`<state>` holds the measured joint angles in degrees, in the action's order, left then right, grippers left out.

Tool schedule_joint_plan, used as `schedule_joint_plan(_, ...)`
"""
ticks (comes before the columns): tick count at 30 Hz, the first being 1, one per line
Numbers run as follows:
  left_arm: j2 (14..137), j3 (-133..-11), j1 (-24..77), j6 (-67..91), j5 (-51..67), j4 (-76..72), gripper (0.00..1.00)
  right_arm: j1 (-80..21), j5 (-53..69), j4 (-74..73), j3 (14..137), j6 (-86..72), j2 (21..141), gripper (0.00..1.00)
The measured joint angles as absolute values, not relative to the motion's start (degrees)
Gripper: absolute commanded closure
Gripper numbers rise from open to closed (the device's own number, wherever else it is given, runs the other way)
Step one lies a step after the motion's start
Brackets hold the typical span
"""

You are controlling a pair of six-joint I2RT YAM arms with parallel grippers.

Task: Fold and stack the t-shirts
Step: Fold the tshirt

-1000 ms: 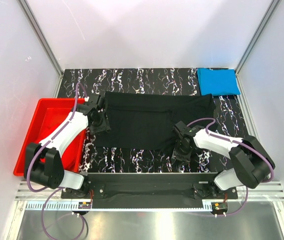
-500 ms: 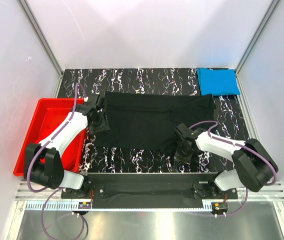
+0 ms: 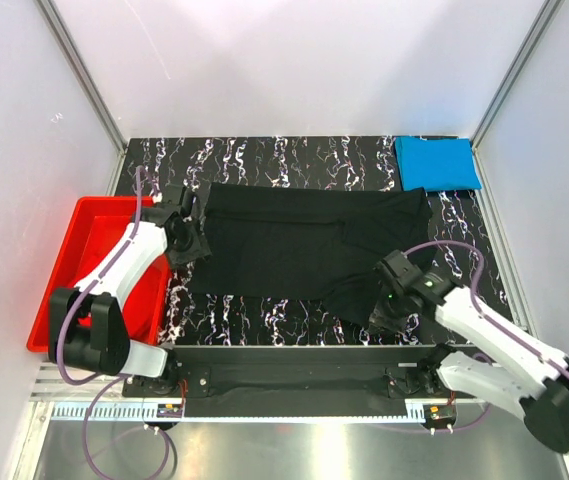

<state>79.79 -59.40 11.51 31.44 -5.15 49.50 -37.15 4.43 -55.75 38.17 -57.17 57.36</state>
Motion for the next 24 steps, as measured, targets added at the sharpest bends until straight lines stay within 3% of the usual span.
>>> schedule_joint_plan(6,82.59,-59.40,10.07,32.93,-5.48,49.98,0.41,-37.15,1.63,-60.45,41.91,-57.76,48.90,1.00)
schedule_joint_plan(24,85.91,-48.97,10.07,45.43,-9.13,48.51,0.47,-37.19,-6.85,-72.55,47.90,-60.31,38.81,1.00)
